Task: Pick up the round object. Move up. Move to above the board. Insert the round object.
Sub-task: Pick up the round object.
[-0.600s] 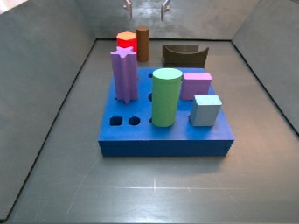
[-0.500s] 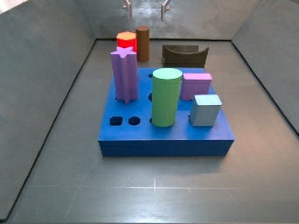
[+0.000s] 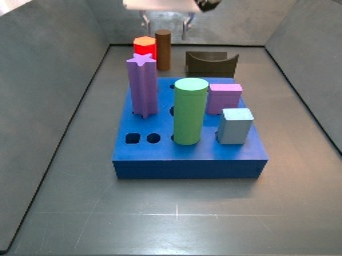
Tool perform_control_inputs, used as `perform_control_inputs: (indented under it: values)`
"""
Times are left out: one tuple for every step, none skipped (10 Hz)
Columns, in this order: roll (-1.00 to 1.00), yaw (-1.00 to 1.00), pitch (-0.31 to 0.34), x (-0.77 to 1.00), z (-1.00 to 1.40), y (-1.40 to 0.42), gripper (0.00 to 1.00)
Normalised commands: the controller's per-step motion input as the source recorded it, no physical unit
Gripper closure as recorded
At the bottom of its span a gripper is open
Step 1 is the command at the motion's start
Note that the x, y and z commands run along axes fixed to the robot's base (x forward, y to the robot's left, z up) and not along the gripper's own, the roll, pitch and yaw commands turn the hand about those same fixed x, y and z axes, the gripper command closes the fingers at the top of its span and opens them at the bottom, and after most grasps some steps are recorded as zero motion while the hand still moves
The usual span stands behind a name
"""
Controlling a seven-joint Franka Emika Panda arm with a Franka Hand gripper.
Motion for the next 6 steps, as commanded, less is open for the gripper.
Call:
perform_control_inputs:
  values:
    - [-0.31,0.00,-0.017,0.00,-0.48,-0.04,0.00]
    - [0.00,0.00,0.000,0.00,0.00,0.00,1.00]
    - [0.00,0.00,0.000,0.00,0.00,0.00,1.00]
    - [0.00,0.00,0.000,0.00,0.00,0.00,1.00]
    - [0.00,0.00,0.000,0.00,0.00,0.00,1.00]
    - [0.00,0.00,0.000,0.00,0.00,0.00,1.00]
